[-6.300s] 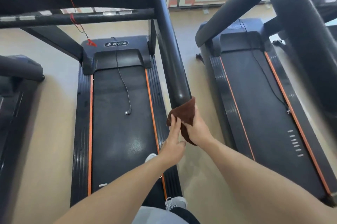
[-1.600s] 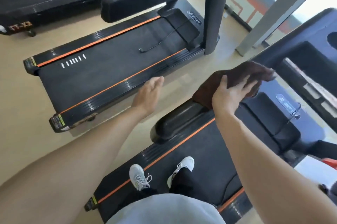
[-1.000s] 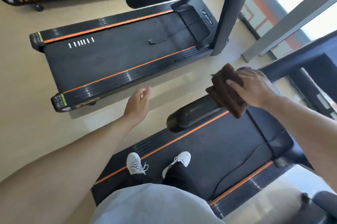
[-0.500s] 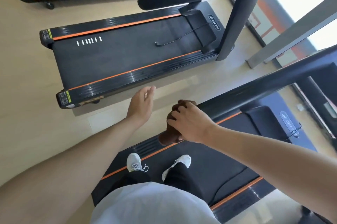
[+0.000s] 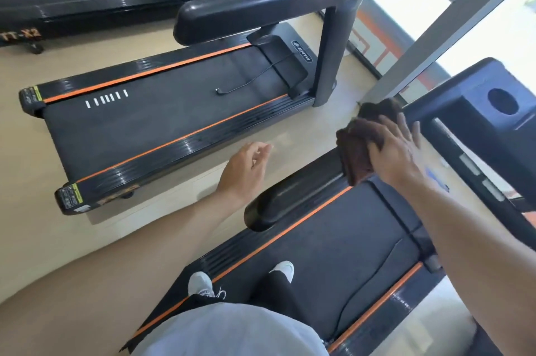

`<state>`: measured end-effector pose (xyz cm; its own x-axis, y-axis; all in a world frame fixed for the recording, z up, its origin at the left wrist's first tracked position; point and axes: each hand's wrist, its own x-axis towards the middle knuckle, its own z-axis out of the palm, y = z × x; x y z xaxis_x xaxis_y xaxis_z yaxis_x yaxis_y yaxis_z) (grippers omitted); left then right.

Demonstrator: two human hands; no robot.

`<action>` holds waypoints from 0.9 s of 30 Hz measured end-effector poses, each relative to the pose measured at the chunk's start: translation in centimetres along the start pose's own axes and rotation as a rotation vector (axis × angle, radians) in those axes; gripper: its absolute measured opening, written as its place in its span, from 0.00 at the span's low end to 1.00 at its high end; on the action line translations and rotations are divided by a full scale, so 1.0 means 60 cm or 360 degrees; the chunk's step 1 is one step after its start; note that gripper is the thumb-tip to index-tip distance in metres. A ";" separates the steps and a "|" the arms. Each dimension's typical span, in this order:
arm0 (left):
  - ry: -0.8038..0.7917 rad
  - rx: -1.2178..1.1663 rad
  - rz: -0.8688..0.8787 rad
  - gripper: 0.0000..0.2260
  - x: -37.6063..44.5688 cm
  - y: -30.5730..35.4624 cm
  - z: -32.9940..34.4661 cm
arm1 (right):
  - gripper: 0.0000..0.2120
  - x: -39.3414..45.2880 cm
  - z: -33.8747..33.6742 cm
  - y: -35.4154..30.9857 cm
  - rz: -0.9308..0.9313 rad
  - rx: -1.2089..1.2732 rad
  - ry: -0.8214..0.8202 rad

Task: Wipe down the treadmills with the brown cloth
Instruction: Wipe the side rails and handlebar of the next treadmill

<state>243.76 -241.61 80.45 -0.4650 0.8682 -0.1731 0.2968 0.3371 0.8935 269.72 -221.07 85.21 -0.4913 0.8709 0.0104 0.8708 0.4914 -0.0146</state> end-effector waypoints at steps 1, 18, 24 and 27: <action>-0.0024 0.0014 0.0013 0.18 0.003 0.003 0.007 | 0.32 0.016 -0.004 0.013 0.0150 0.0066 -0.0033; -0.0177 -0.0112 -0.0022 0.28 0.047 0.041 0.041 | 0.33 -0.199 0.085 -0.355 0.1683 0.2442 0.0035; -0.0246 -0.0066 0.0089 0.18 0.040 0.066 0.062 | 0.50 -0.082 0.063 -0.238 0.1685 0.2264 0.0302; -0.0257 -0.0051 0.0092 0.18 0.035 0.071 0.066 | 0.42 -0.053 0.043 -0.221 0.1606 0.2042 0.0482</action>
<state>247.34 -236.90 82.23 -0.3069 0.9339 -0.1833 0.2910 0.2754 0.9162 259.70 -230.32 82.79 0.3792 0.8625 -0.3352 0.1601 -0.4180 -0.8942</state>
